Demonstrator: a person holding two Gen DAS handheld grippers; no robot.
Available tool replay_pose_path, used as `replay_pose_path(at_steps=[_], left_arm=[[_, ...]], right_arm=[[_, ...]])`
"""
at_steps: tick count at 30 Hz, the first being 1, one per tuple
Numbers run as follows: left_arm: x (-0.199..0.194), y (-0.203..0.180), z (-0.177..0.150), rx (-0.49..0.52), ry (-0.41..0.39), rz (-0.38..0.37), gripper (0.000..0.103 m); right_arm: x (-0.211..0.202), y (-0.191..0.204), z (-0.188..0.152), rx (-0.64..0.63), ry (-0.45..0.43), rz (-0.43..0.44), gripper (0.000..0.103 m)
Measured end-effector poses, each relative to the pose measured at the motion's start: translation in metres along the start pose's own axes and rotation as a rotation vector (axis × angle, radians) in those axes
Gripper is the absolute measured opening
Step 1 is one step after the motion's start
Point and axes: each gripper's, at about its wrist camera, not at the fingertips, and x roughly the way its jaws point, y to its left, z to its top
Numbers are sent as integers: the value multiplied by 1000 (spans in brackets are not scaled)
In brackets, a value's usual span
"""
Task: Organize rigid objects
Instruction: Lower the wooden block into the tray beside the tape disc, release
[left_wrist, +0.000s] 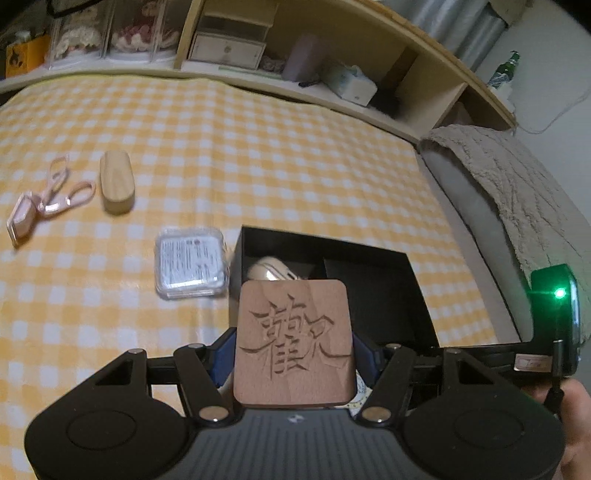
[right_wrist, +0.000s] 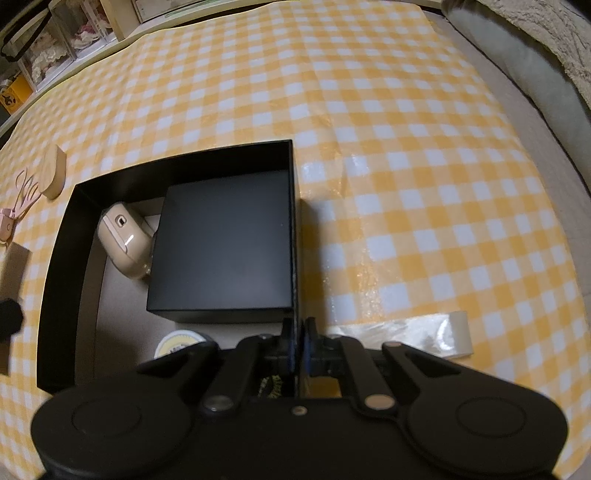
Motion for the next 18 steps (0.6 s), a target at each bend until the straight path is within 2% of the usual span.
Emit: replay_pose_path(at_steps=[3,11,13,16,18], left_arm=[[7,-1,-4,-28,1,-11,64],[13,-11,-8,-5,-41,7,63],[12,-13,-8,12,-46,11,67],[10,-14,-7,31,-31,23,80],[9,-14,-6,41,-20,26,82]], right_arm=[[0,0,0,-5,1,2,5],[0,0,1,-5,0,2,5],[0,-1,1,-5,1,3,6],[1,-1,1,-4,1,6,6],[1,0,1,-5,1,4,5]])
